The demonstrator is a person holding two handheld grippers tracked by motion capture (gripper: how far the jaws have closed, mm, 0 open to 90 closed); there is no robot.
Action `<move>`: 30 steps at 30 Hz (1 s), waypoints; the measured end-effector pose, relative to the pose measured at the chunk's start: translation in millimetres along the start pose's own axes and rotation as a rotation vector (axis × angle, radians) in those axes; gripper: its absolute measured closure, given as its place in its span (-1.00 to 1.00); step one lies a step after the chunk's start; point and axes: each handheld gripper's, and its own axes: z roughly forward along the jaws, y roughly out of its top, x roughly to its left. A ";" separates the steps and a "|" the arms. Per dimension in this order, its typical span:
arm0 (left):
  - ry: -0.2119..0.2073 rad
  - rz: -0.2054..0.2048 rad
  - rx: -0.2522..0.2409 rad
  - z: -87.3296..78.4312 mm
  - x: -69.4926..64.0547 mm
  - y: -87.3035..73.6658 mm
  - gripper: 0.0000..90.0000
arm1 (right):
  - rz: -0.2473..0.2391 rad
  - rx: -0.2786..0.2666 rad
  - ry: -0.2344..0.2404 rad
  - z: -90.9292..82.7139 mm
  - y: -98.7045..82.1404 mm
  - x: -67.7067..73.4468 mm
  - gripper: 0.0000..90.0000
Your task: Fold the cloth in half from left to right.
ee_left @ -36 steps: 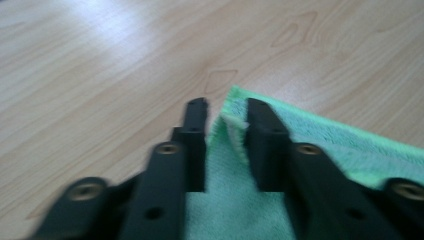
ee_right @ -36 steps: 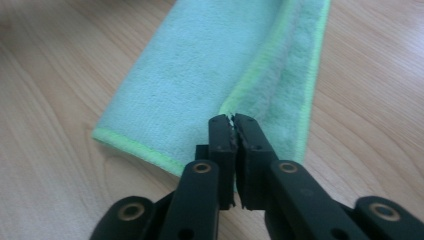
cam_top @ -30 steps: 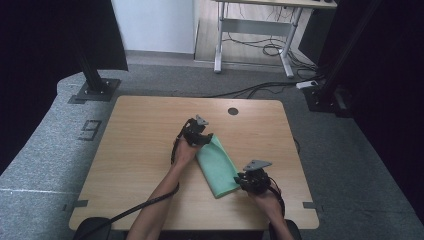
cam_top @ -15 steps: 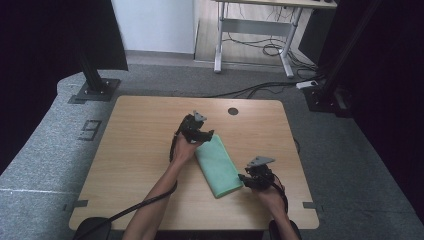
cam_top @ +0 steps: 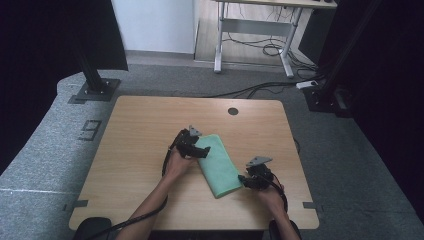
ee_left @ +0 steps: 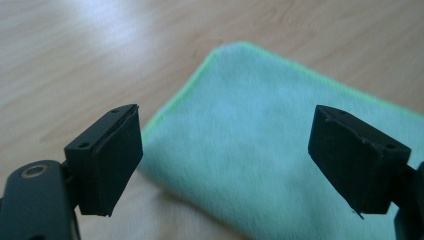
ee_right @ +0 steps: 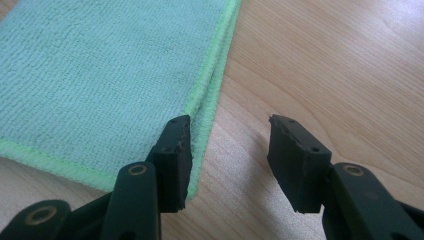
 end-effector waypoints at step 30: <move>0.051 0.016 0.071 -5.5 0.7 -35.8 -0.72 | 0.007 -0.005 0.086 9.1 5.7 4.1 -0.12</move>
